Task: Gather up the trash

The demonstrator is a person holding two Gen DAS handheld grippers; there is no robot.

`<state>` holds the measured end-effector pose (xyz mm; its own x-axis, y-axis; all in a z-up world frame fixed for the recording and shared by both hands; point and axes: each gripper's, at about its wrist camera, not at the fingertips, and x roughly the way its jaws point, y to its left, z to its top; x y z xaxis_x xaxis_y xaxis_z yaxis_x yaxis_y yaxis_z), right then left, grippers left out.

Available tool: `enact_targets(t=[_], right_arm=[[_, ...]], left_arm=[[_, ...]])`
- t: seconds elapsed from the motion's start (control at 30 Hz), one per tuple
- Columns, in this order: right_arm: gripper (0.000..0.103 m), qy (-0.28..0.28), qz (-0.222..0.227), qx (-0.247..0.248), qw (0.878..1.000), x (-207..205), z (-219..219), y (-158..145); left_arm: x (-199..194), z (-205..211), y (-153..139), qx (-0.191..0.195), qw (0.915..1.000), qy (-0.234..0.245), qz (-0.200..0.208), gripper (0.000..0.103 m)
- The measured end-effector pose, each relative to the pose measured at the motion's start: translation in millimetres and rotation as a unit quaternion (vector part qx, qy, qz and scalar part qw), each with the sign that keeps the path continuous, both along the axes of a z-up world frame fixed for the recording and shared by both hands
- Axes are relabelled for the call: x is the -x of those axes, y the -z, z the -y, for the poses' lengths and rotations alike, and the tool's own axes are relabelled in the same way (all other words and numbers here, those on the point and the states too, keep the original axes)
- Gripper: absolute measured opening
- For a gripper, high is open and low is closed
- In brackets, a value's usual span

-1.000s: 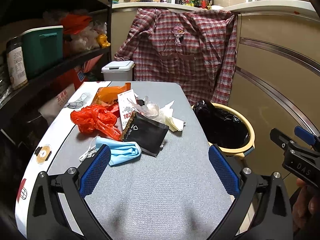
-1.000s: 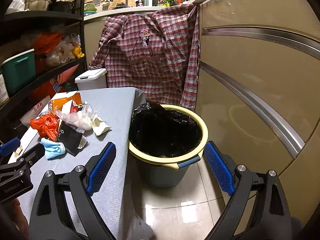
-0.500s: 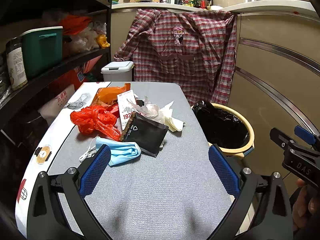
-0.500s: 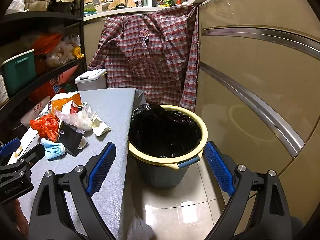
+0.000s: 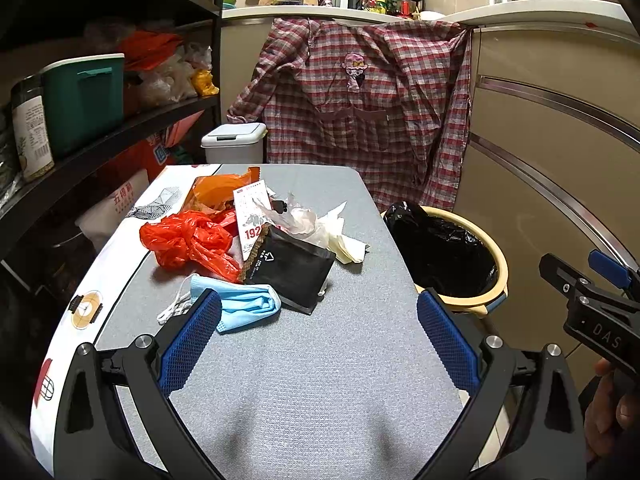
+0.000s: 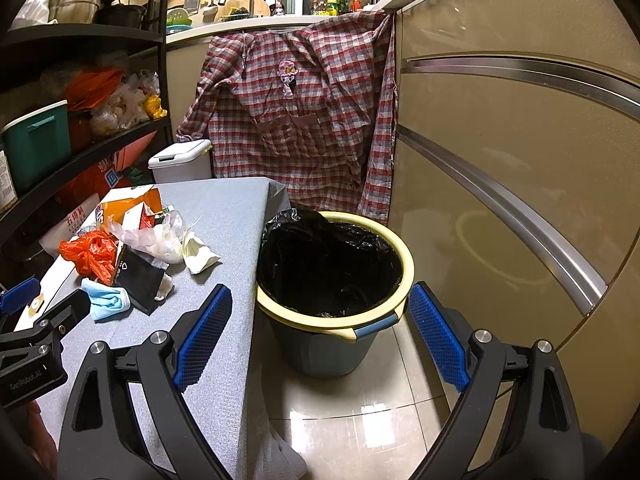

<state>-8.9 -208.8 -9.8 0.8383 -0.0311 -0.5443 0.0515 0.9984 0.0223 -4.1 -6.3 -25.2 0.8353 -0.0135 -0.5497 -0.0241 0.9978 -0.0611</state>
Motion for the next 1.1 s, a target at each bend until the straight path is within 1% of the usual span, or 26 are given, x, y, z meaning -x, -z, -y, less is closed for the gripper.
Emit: enact_targets(t=[0.63,0.7,0.9,1.0,1.07,1.1], right_arm=[[0.089,0.001,0.001,-0.001,1.0,0.5,0.9,-0.7],[0.087,0.001,0.001,-0.001,1.0,0.0,1.1,-0.6],[0.081,0.002,0.003,0.001,1.0,-0.6,1.2,-1.3],[0.074,0.004,0.007,0.004,1.0,-0.5,0.2,-1.8],[0.065,0.005,0.009,0.003,1.0,-0.9,-0.6,-1.6],[0.063,0.005,0.009,0.001,1.0,-0.7,-0.4,-1.3]], left_arm=[[0.5,0.8,0.2,-0.001,1.0,0.001,0.001,0.095],[0.6,0.4,0.1,-0.001,1.0,0.001,0.0,0.095],[-0.1,2.2,-0.2,-0.001,1.0,0.001,0.002,0.095],[0.0,2.2,-0.2,-0.002,1.0,0.001,0.002,0.095],[0.2,2.6,-0.7,-0.001,1.0,0.001,0.002,0.095],[0.1,2.7,-0.9,-0.002,1.0,0.002,0.002,0.095]])
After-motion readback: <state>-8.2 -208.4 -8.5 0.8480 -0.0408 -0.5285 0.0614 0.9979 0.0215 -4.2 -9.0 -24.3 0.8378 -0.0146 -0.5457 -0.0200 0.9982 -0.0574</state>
